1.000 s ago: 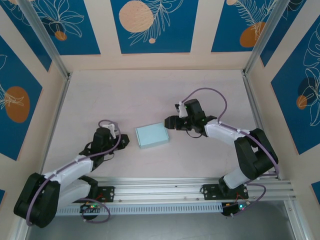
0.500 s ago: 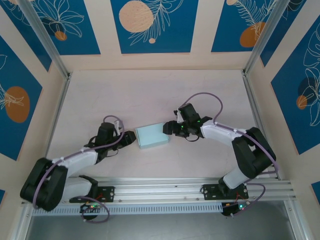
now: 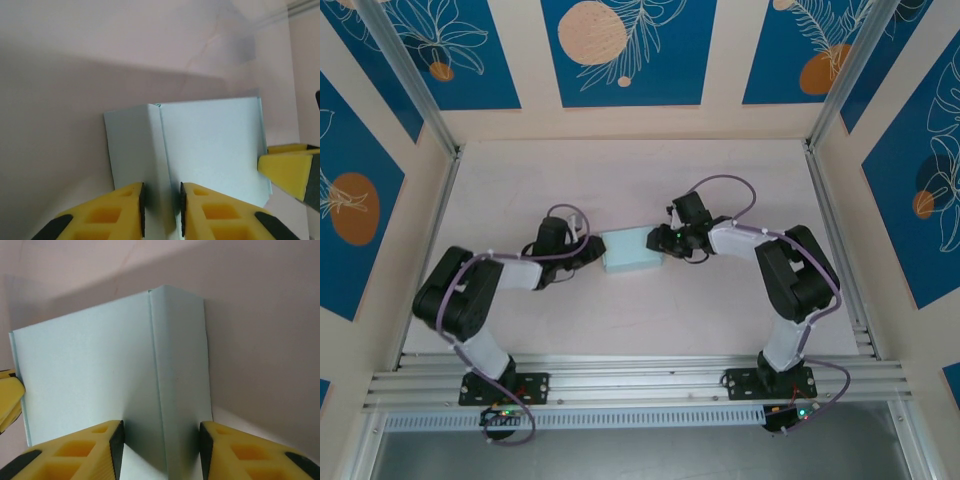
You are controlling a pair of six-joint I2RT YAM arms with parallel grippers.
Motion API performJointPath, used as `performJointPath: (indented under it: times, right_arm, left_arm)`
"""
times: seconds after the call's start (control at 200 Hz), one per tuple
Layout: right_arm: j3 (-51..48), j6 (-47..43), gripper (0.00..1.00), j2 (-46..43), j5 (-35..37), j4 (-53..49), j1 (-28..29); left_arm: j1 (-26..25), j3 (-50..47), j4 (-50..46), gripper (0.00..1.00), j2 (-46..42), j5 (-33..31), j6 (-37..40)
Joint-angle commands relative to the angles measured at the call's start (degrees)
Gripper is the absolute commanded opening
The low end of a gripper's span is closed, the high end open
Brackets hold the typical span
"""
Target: Fold the paper box
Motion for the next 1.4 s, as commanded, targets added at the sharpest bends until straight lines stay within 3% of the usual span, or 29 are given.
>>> performJointPath:
  times: [0.0,0.165,0.24,0.37,0.465,0.59,0.675,0.775,0.855,1.02,1.16,1.395]
  right_arm:
    - [4.55,-1.08,0.44,3.47,-3.26,0.53,-0.18]
    - [5.82,-1.22,0.59,1.93,-2.15,-2.22,-0.98]
    - [5.69,-1.99,0.67,-0.60,-0.63,-3.97,-1.73]
    - [4.81,-4.20,0.77,-8.22,4.87,-8.70,-3.67]
    - [2.30,-6.81,0.85,-15.51,11.20,-11.90,-5.15]
    - [-3.39,-10.10,1.00,-25.69,19.18,-13.54,-7.78]
    - [-6.96,-11.52,0.99,-31.09,24.94,-14.39,-9.45]
    - [-12.06,-13.53,1.00,-35.79,31.96,-12.27,-10.82]
    - [-17.38,-16.50,1.00,-39.00,34.89,-5.15,-11.60]
    - [-25.38,-25.10,1.00,-40.06,37.45,9.14,-12.76]
    - [-28.44,-28.43,1.00,-38.01,37.31,16.66,-14.20]
    - [-34.13,-30.53,1.00,-33.42,32.32,32.64,-17.08]
  left_arm:
    - [0.66,5.27,3.59,0.23,6.59,2.89,1.94]
    - [3.02,7.89,2.46,0.31,6.53,2.61,2.04]
    - [3.97,8.81,-1.69,0.46,3.26,2.24,3.70]
    - [6.82,8.48,-8.93,0.82,-5.51,0.50,6.13]
    - [9.61,7.16,-15.28,0.99,-14.00,-2.67,9.19]
    - [13.09,4.48,-22.78,1.00,-24.90,-10.01,15.82]
    - [14.16,1.60,-24.88,1.00,-30.51,-17.92,23.37]
    - [14.41,-5.00,-17.31,1.00,-34.05,-27.27,33.46]
    - [14.61,-10.29,-7.47,1.00,-33.47,-30.91,41.91]
    - [16.70,-14.33,3.23,1.00,-28.08,-29.21,49.51]
    - [20.40,-15.89,10.94,1.00,-21.26,-24.94,47.23]
    - [20.66,-16.73,23.52,1.00,-9.60,-22.68,47.10]
